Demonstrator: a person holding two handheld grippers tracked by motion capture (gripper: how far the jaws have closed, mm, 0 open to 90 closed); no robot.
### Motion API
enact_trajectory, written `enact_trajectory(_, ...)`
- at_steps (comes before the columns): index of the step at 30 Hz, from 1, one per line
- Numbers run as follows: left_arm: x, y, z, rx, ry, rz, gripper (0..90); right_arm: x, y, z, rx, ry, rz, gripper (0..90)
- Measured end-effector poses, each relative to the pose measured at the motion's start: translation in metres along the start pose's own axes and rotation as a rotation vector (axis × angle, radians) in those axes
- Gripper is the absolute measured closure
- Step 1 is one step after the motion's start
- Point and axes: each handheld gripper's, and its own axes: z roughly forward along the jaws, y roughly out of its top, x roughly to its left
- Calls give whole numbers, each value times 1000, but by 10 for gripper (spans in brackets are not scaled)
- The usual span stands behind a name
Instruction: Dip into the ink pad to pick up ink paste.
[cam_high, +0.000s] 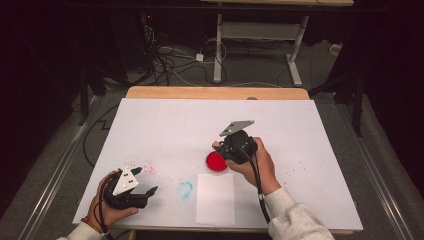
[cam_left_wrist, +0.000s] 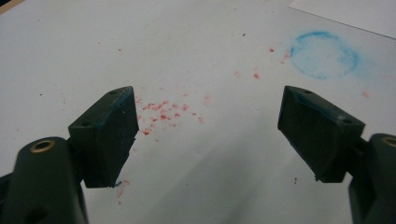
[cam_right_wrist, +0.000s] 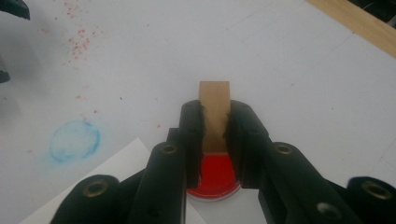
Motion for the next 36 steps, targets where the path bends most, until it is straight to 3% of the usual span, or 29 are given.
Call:
enact_trajectory(9,0,-1,0,6,-3,5,195,-3,-23,34,95,4,24,766)
enact_trajectory(17,0,-1,2,14,-2,5,194,-1,-36,52,140,13,33,765)
enact_trajectory(36,1,-1,1,7,-2,1,194,2,-42,56,120,-2,43,767)
